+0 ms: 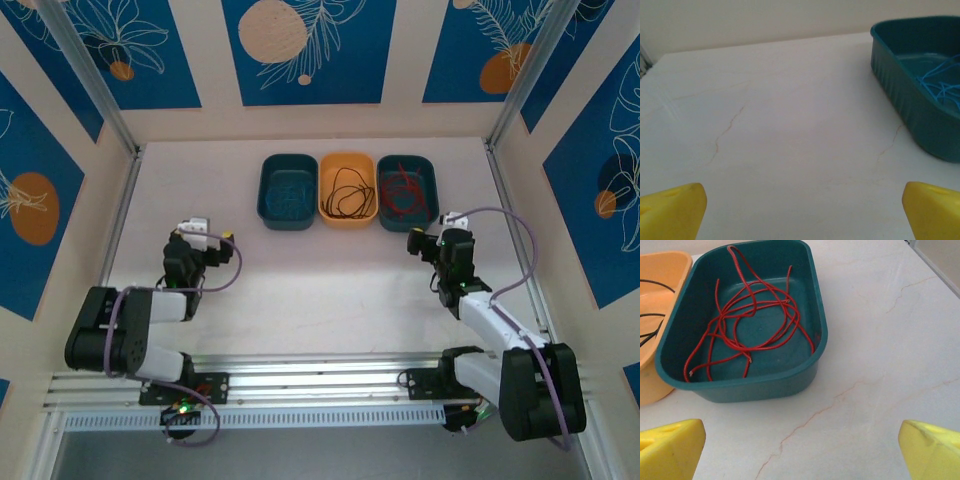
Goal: Untangle the cables
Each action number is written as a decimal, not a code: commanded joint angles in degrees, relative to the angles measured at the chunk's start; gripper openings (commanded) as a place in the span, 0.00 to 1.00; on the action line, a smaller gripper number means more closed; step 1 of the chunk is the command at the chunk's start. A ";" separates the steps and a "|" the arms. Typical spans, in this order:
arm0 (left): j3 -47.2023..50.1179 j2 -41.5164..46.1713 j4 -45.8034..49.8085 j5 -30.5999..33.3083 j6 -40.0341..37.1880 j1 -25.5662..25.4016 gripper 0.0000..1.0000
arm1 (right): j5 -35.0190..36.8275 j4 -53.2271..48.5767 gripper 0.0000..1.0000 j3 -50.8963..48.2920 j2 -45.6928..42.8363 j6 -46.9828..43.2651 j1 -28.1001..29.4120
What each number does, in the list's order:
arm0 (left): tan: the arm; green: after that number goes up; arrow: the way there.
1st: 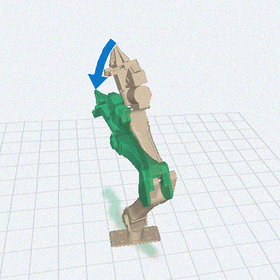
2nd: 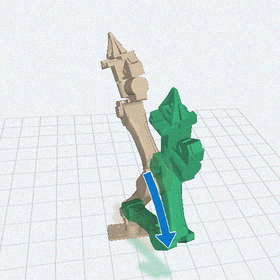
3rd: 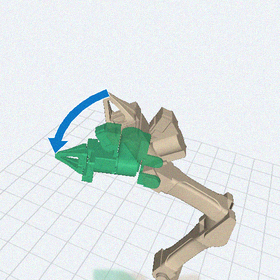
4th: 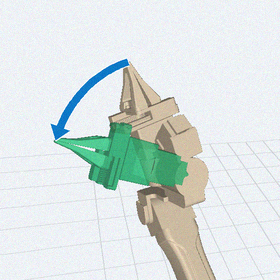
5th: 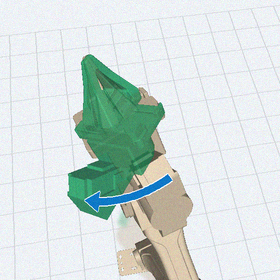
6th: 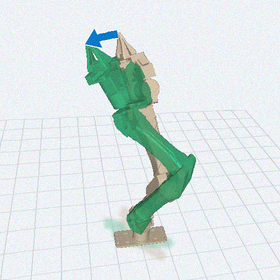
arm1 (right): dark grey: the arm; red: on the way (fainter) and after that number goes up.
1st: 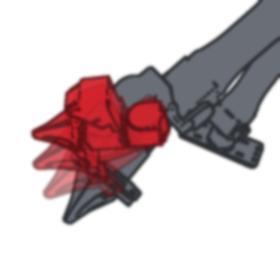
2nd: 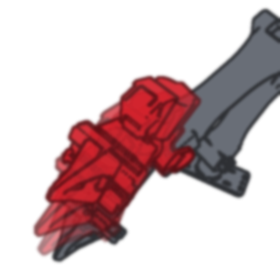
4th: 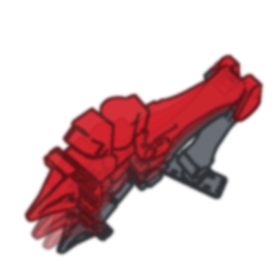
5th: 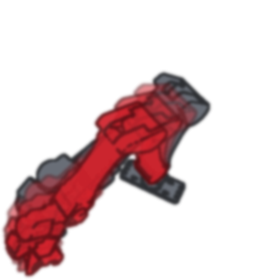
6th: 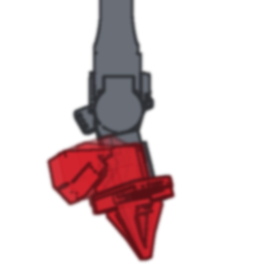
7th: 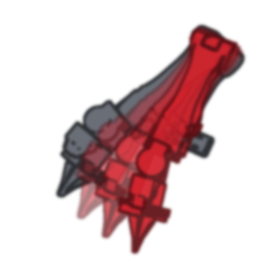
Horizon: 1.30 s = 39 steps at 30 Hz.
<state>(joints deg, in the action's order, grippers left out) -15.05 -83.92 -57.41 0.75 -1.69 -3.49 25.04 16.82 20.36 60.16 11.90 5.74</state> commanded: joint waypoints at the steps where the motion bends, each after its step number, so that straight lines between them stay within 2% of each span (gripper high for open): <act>1: 0.82 -5.19 -9.85 -3.96 -0.35 1.24 1.00 | -1.89 8.13 0.99 -2.32 -1.86 -2.13 -0.53; 3: 0.32 -6.42 -10.67 -3.76 -0.09 1.44 1.00 | -2.89 9.02 0.99 -3.19 -2.26 -2.10 -0.87; 9: -6.76 -5.81 4.32 -2.63 0.25 1.84 1.00 | -4.62 13.70 0.99 -5.83 -2.59 -2.41 -1.78; 13: -6.47 -5.60 3.97 -3.02 0.34 1.82 1.00 | -7.08 16.81 0.99 -6.55 -1.24 -2.28 -1.96; 20: -6.30 -5.63 3.50 -3.26 0.05 1.82 1.00 | -11.44 25.87 0.99 -4.35 9.90 -2.94 -1.12; 24: -6.26 -5.64 3.50 -3.35 0.03 1.82 1.00 | -11.82 24.47 0.99 -1.76 13.15 -5.09 -1.13; 27: -6.30 -5.64 3.45 -3.32 0.00 1.82 1.00 | -12.84 27.30 0.99 -1.73 14.75 -6.96 -1.43; 34: -6.31 -5.64 3.49 -3.35 0.02 1.84 1.00 | -17.47 36.77 0.99 -3.65 20.59 -2.68 -7.50; 39: -6.31 -5.63 3.49 -3.30 0.01 1.82 1.00 | -16.77 40.55 0.99 -2.46 26.88 -2.23 -7.50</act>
<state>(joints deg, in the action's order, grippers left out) -21.12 -89.80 -53.91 -1.50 -1.63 -2.31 9.54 52.03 17.26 84.16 9.06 -2.09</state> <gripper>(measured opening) 0.998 0.991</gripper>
